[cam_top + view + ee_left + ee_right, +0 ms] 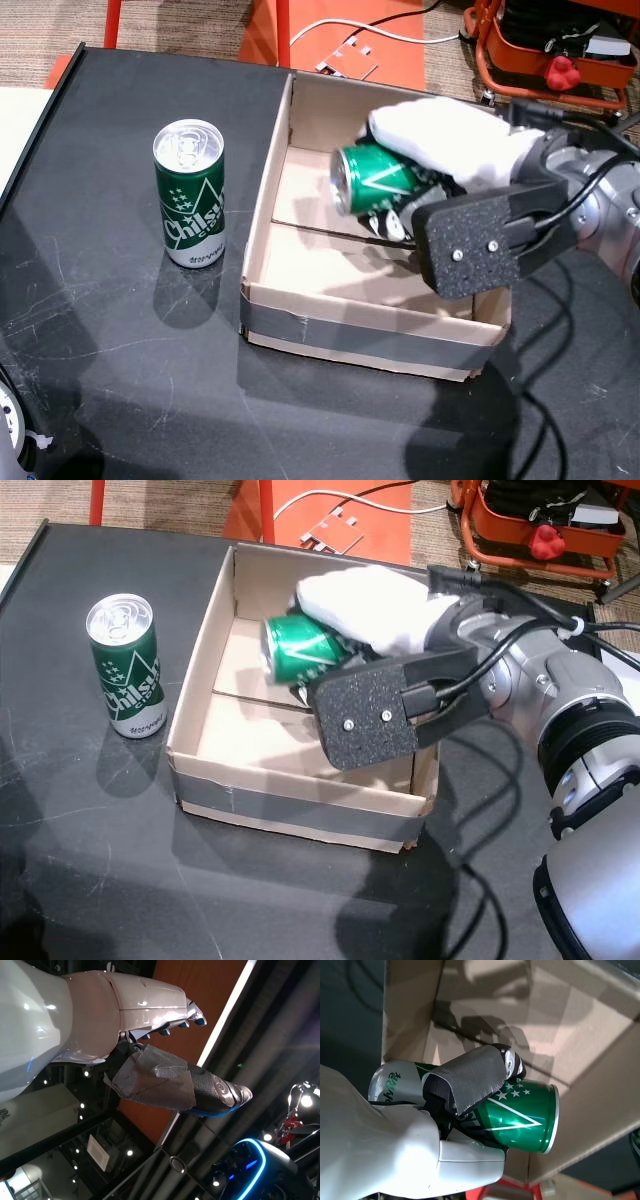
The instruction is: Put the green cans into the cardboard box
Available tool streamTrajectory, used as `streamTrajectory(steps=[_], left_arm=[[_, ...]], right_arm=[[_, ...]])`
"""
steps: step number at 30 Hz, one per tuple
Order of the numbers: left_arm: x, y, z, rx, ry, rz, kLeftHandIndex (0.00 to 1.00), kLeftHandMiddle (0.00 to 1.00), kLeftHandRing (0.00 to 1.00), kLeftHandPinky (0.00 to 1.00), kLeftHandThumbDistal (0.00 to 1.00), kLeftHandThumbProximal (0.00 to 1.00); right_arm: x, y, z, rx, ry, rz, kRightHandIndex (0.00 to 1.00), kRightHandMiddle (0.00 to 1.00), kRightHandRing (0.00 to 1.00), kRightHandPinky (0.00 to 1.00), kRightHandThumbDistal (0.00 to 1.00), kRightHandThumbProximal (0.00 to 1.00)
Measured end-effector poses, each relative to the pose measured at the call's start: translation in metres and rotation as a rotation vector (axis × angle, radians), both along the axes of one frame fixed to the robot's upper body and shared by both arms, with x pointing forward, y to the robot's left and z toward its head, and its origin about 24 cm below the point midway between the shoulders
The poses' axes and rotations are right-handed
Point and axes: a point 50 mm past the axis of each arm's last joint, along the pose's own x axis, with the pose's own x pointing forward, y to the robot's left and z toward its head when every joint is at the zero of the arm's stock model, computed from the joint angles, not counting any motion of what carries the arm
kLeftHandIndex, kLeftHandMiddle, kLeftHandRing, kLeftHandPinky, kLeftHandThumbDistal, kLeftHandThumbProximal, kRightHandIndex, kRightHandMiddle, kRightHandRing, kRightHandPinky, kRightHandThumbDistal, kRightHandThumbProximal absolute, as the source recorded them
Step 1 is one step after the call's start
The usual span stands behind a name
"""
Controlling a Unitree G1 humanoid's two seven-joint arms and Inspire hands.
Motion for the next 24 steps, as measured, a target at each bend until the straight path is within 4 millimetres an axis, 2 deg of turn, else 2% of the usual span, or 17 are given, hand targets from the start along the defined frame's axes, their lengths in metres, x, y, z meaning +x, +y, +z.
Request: streamTrajectory(steps=[2, 3, 5, 6, 7, 8, 10, 12, 15, 20, 22, 24], left_arm=[[-0.0002, 0.0001, 0.0002, 0.001, -0.001, 0.001, 0.90, 0.94, 1.00, 1.00, 0.79, 0.68], [-0.0002, 0.0002, 0.0003, 0.002, -0.001, 0.002, 0.90, 0.94, 1.00, 1.00, 0.80, 0.69], [-0.0005, 0.0003, 0.0003, 0.002, -0.003, 0.006, 0.90, 0.94, 1.00, 1.00, 0.78, 0.69], [-0.0006, 0.0003, 0.0005, 0.003, -0.004, 0.007, 0.90, 0.94, 1.00, 1.00, 0.76, 0.68], [-0.0008, 0.0003, 0.0006, 0.004, -0.004, 0.007, 0.91, 0.95, 1.00, 1.00, 0.75, 0.67], [-0.0011, 0.0003, 0.0008, 0.005, -0.005, 0.008, 0.91, 0.95, 1.00, 1.00, 0.76, 0.66], [-0.0013, 0.0000, 0.0011, 0.006, -0.007, 0.006, 0.91, 0.95, 1.00, 1.00, 0.76, 0.64], [-0.0014, -0.0001, 0.0012, 0.006, -0.007, 0.006, 0.91, 0.95, 1.00, 1.00, 0.79, 0.69], [-0.0016, 0.0000, 0.0013, 0.006, -0.009, 0.009, 0.91, 0.94, 1.00, 1.00, 0.78, 0.68], [-0.0016, -0.0002, 0.0014, 0.002, -0.008, 0.011, 0.90, 0.94, 1.00, 1.00, 0.78, 0.65], [-0.0014, -0.0005, 0.0012, 0.001, -0.006, 0.009, 0.90, 0.95, 1.00, 1.00, 0.80, 0.70], [-0.0014, -0.0006, 0.0013, 0.001, -0.007, 0.010, 0.91, 0.95, 1.00, 1.00, 0.82, 0.69]], right_arm=[[0.0000, -0.0018, -0.0020, -0.025, 0.041, -0.014, 0.61, 0.55, 0.54, 0.40, 0.91, 0.38], [-0.0001, -0.0023, -0.0027, -0.033, 0.054, -0.017, 0.59, 0.54, 0.53, 0.42, 0.94, 0.40], [0.0002, -0.0033, -0.0033, -0.043, 0.068, -0.027, 0.60, 0.56, 0.57, 0.53, 1.00, 0.49], [0.0005, -0.0039, -0.0036, -0.048, 0.072, -0.034, 0.62, 0.59, 0.62, 0.56, 1.00, 0.55], [0.0008, -0.0043, -0.0037, -0.056, 0.073, -0.039, 0.66, 0.66, 0.71, 0.62, 1.00, 0.63], [0.0013, -0.0047, -0.0040, -0.074, 0.072, -0.044, 0.75, 0.76, 0.79, 0.67, 1.00, 0.66], [0.0029, -0.0055, -0.0044, -0.129, 0.066, -0.061, 0.84, 0.84, 0.85, 0.73, 1.00, 0.68], [0.0039, -0.0061, -0.0054, -0.164, 0.066, -0.079, 0.84, 0.84, 0.87, 0.77, 1.00, 0.68], [0.0047, -0.0039, -0.0059, -0.171, 0.066, -0.092, 0.85, 0.88, 0.92, 0.82, 1.00, 0.67], [0.0054, -0.0026, -0.0055, -0.169, 0.057, -0.101, 0.87, 0.92, 0.94, 0.84, 1.00, 0.66], [0.0055, -0.0025, -0.0052, -0.167, 0.053, -0.102, 0.88, 0.94, 0.94, 0.85, 1.00, 0.67], [0.0056, -0.0024, -0.0050, -0.165, 0.050, -0.102, 0.90, 0.95, 0.96, 0.86, 1.00, 0.68]])
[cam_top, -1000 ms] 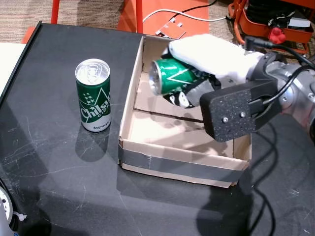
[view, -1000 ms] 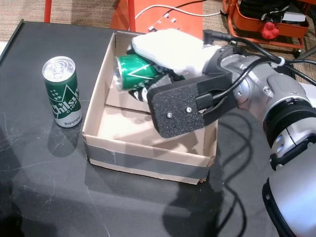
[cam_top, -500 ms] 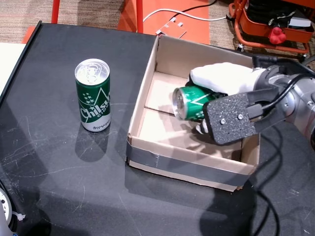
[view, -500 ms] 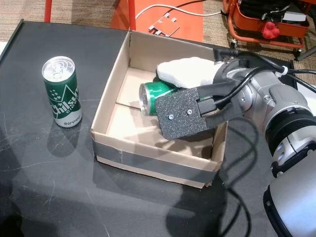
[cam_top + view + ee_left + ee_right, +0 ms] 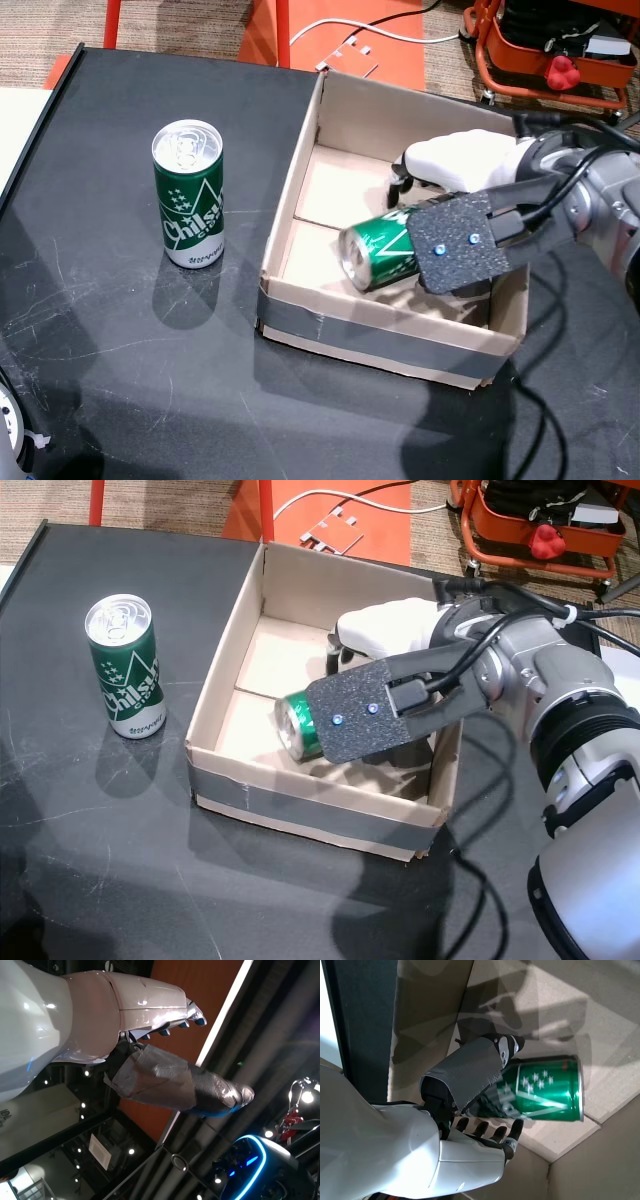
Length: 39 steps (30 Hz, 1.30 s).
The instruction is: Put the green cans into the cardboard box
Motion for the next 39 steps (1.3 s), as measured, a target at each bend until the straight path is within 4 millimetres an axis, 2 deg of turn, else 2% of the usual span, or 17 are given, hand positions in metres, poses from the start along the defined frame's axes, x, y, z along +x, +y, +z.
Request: streamTrajectory(steps=[3, 6, 9, 11, 13, 17, 18, 22, 26, 29, 30, 31, 33, 34, 36, 38, 39], left_arm=[[0.000, 0.000, 0.000, 0.003, -0.002, -0.001, 0.91, 0.94, 1.00, 1.00, 0.81, 0.67], [0.000, -0.001, 0.000, 0.002, -0.001, -0.002, 0.92, 0.95, 1.00, 1.00, 0.87, 0.66], [0.000, -0.001, -0.001, -0.002, -0.002, 0.000, 0.93, 0.96, 1.00, 1.00, 0.84, 0.66], [0.000, 0.000, -0.001, -0.005, -0.005, 0.008, 0.92, 0.95, 1.00, 1.00, 0.82, 0.61], [0.000, 0.000, -0.002, -0.007, -0.001, 0.011, 0.92, 0.95, 1.00, 1.00, 0.87, 0.60], [0.002, 0.000, -0.004, -0.012, 0.010, 0.012, 0.92, 0.95, 1.00, 1.00, 0.85, 0.57], [0.003, 0.000, -0.004, -0.013, 0.012, 0.011, 0.92, 0.95, 1.00, 1.00, 0.84, 0.56], [0.003, -0.001, -0.004, -0.010, 0.013, 0.007, 0.93, 0.95, 1.00, 1.00, 0.89, 0.56], [0.006, -0.001, -0.004, -0.011, 0.014, 0.006, 0.93, 0.94, 1.00, 1.00, 0.99, 0.52], [0.010, 0.000, -0.006, -0.013, 0.034, 0.003, 0.93, 0.95, 1.00, 1.00, 1.00, 0.53], [0.012, 0.001, -0.008, -0.016, 0.045, 0.008, 0.92, 0.95, 1.00, 1.00, 0.95, 0.61], [0.014, 0.001, -0.009, -0.005, 0.058, 0.050, 0.90, 0.93, 1.00, 1.00, 0.92, 0.64], [0.018, 0.000, -0.010, 0.020, 0.081, 0.161, 0.96, 0.96, 1.00, 1.00, 0.93, 0.70], [0.021, -0.002, -0.010, 0.027, 0.094, 0.209, 0.99, 0.99, 1.00, 1.00, 0.94, 0.72], [0.032, -0.007, -0.015, 0.030, 0.142, 0.258, 1.00, 1.00, 1.00, 1.00, 1.00, 0.75], [0.048, -0.012, -0.024, 0.068, 0.225, 0.260, 1.00, 1.00, 1.00, 1.00, 1.00, 0.72], [0.057, -0.013, -0.029, 0.098, 0.271, 0.256, 1.00, 1.00, 1.00, 1.00, 0.91, 0.64]], right_arm=[[0.000, 0.000, 0.001, 0.014, -0.005, 0.000, 0.92, 0.97, 1.00, 0.90, 1.00, 0.71], [0.001, 0.002, 0.005, 0.082, -0.016, 0.005, 0.94, 0.98, 1.00, 0.92, 1.00, 0.71], [0.002, 0.003, 0.016, 0.196, -0.039, 0.012, 0.95, 0.98, 1.00, 0.95, 1.00, 0.73], [0.004, 0.002, 0.026, 0.266, -0.065, 0.016, 0.96, 0.99, 1.00, 0.96, 1.00, 0.76], [0.006, 0.000, 0.038, 0.316, -0.098, 0.022, 0.94, 0.97, 1.00, 0.95, 1.00, 0.72], [0.008, -0.003, 0.058, 0.417, -0.145, 0.038, 0.85, 0.96, 1.00, 0.94, 1.00, 0.72], [0.008, -0.004, 0.063, 0.430, -0.149, 0.046, 0.84, 0.96, 1.00, 0.95, 1.00, 0.73], [0.007, -0.010, 0.078, 0.494, -0.186, 0.084, 0.84, 0.96, 1.00, 0.96, 1.00, 0.76], [0.003, -0.019, 0.101, 0.620, -0.243, 0.142, 0.83, 0.97, 1.00, 0.96, 1.00, 0.74], [-0.004, -0.030, 0.117, 0.770, -0.290, 0.196, 0.84, 0.97, 1.00, 0.96, 1.00, 0.70], [-0.007, -0.035, 0.120, 0.823, -0.309, 0.215, 0.88, 0.98, 1.00, 0.97, 1.00, 0.71], [-0.010, -0.040, 0.122, 0.868, -0.328, 0.230, 0.90, 0.99, 1.00, 0.97, 1.00, 0.72], [-0.017, -0.052, 0.121, 0.941, -0.361, 0.248, 0.92, 0.99, 1.00, 0.96, 1.00, 0.71], [-0.021, -0.057, 0.120, 0.979, -0.375, 0.258, 0.92, 0.97, 0.99, 0.96, 1.00, 0.73], [-0.028, -0.067, 0.117, 1.054, -0.409, 0.277, 0.91, 0.95, 0.97, 0.95, 1.00, 0.79], [-0.035, -0.076, 0.114, 1.113, -0.443, 0.285, 0.91, 0.95, 0.96, 0.94, 1.00, 0.79], [-0.037, -0.080, 0.113, 1.141, -0.456, 0.291, 0.91, 0.95, 0.96, 0.94, 1.00, 0.79]])
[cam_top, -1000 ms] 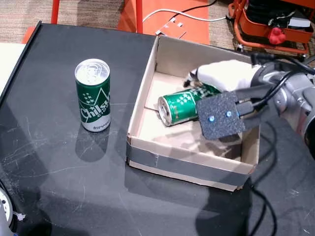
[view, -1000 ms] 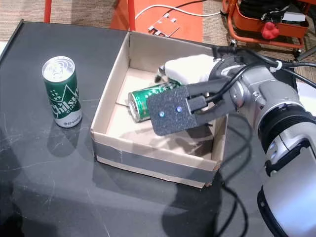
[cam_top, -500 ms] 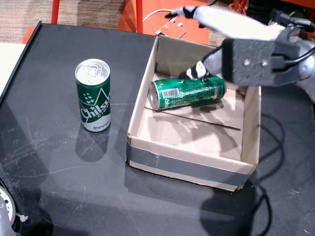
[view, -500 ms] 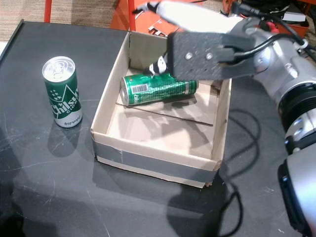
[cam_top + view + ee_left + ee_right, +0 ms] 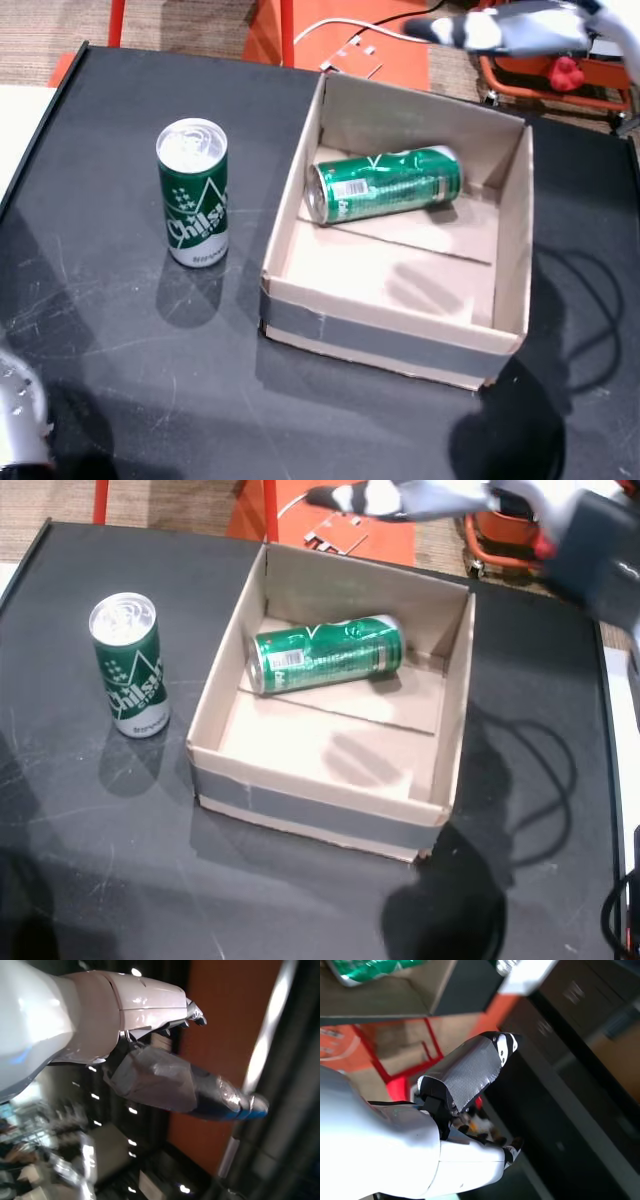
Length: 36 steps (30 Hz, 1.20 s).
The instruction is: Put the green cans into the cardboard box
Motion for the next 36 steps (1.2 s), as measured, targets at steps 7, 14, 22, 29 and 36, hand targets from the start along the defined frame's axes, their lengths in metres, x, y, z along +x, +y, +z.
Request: streamTrajectory(steps=[7, 14, 22, 29, 36], left_arm=[[0.047, -0.006, -0.003, 0.292, 0.211, 0.097, 1.00, 1.00, 1.00, 1.00, 0.97, 0.45], [0.066, -0.017, -0.013, 0.430, 0.388, 0.094, 1.00, 1.00, 1.00, 1.00, 1.00, 0.40], [0.075, -0.032, -0.020, 0.496, 0.490, 0.075, 1.00, 1.00, 1.00, 1.00, 1.00, 0.40], [0.076, -0.041, -0.025, 0.498, 0.513, 0.036, 1.00, 1.00, 1.00, 1.00, 1.00, 0.46], [0.070, -0.041, -0.039, 0.521, 0.531, 0.034, 1.00, 1.00, 1.00, 1.00, 1.00, 0.44]], right_arm=[[-0.015, -0.012, -0.008, 0.081, -0.077, 0.011, 0.91, 0.96, 0.96, 0.95, 1.00, 0.79], [-0.018, -0.019, -0.013, 0.171, -0.085, 0.014, 1.00, 0.99, 0.97, 0.95, 1.00, 0.73], [-0.016, -0.025, -0.017, 0.261, -0.037, 0.048, 1.00, 1.00, 1.00, 1.00, 1.00, 0.70], [-0.016, -0.030, -0.020, 0.286, -0.012, 0.049, 1.00, 1.00, 1.00, 1.00, 1.00, 0.73], [-0.016, -0.037, -0.023, 0.301, 0.012, 0.006, 1.00, 1.00, 1.00, 1.00, 1.00, 0.79]])
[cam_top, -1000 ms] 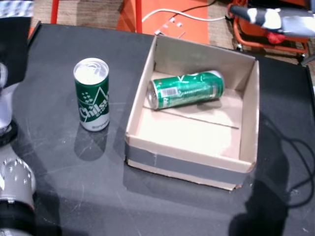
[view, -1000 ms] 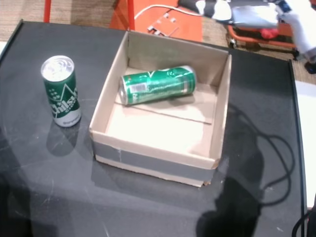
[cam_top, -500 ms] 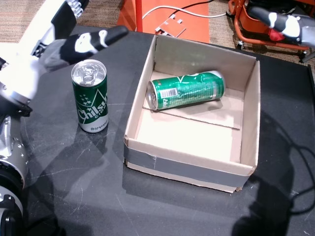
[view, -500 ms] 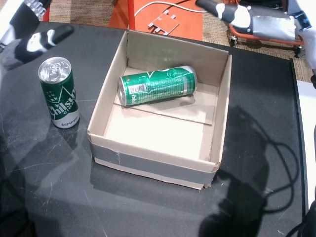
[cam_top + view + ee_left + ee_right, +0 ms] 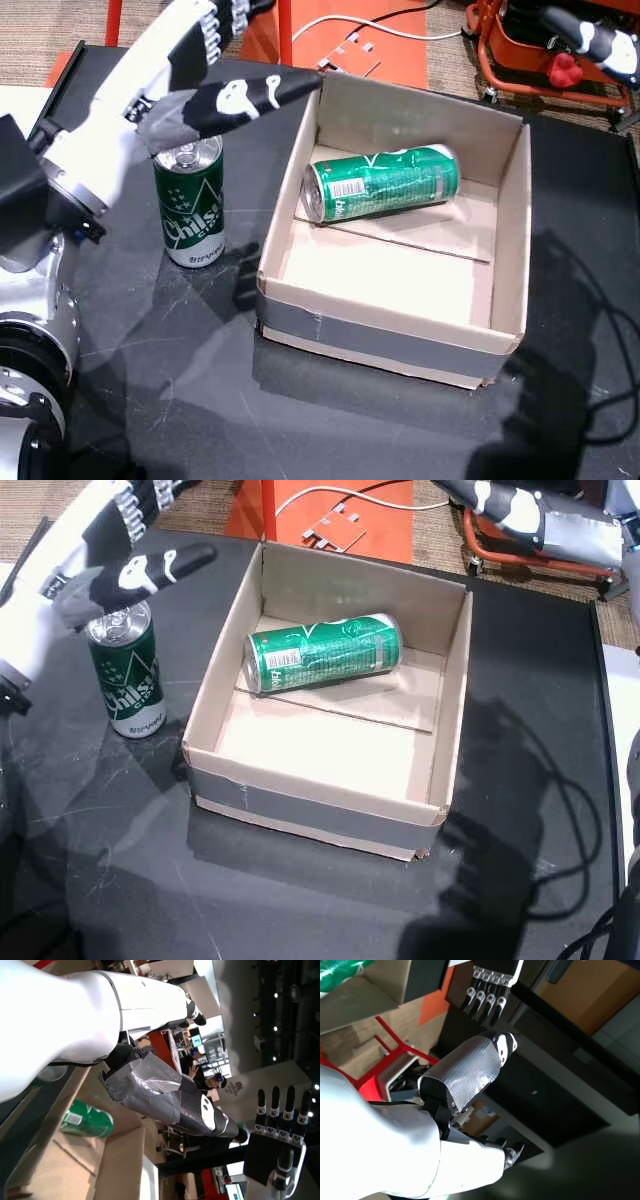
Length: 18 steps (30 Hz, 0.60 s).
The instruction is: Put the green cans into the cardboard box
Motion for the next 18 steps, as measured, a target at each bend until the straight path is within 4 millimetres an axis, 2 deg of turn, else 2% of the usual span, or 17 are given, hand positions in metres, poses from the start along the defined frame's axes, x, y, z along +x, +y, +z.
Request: streamTrajectory(steps=[1, 4, 8, 9, 11, 13, 16, 18], left_arm=[[-0.002, 0.001, -0.004, 0.002, 0.009, -0.005, 1.00, 1.00, 1.00, 1.00, 1.00, 0.44], [-0.007, 0.004, -0.015, 0.006, 0.034, -0.003, 1.00, 1.00, 1.00, 1.00, 1.00, 0.44], [-0.009, 0.005, -0.017, 0.006, 0.035, 0.000, 1.00, 1.00, 1.00, 1.00, 1.00, 0.46], [-0.010, 0.006, -0.018, 0.006, 0.037, 0.001, 1.00, 1.00, 1.00, 1.00, 1.00, 0.45], [-0.011, 0.006, -0.020, 0.006, 0.041, 0.003, 1.00, 1.00, 1.00, 1.00, 1.00, 0.45], [-0.012, 0.007, -0.022, 0.006, 0.044, 0.005, 1.00, 1.00, 1.00, 1.00, 1.00, 0.45], [-0.012, 0.007, -0.021, 0.005, 0.043, 0.006, 1.00, 1.00, 1.00, 1.00, 1.00, 0.45], [-0.012, 0.008, -0.022, 0.005, 0.044, 0.008, 1.00, 1.00, 1.00, 1.00, 1.00, 0.47]], right_arm=[[-0.004, -0.002, 0.002, 0.006, -0.036, -0.015, 0.98, 0.99, 0.98, 0.99, 1.00, 0.80], [-0.023, -0.003, 0.008, 0.042, -0.210, -0.005, 0.95, 0.95, 0.93, 0.98, 1.00, 0.76], [-0.038, -0.001, 0.018, 0.077, -0.364, 0.065, 0.92, 0.92, 0.90, 0.96, 1.00, 0.80], [-0.039, -0.002, 0.019, 0.079, -0.375, 0.073, 0.92, 0.92, 0.90, 0.96, 1.00, 0.81], [-0.039, -0.005, 0.017, 0.080, -0.371, 0.084, 0.93, 0.93, 0.90, 0.95, 1.00, 0.76], [-0.038, -0.007, 0.012, 0.092, -0.344, 0.098, 0.93, 0.92, 0.89, 0.94, 1.00, 0.77], [-0.035, -0.009, 0.005, 0.120, -0.313, 0.104, 0.91, 0.91, 0.88, 0.93, 1.00, 0.84], [-0.033, -0.010, 0.000, 0.129, -0.296, 0.109, 0.90, 0.91, 0.88, 0.93, 1.00, 0.82]])
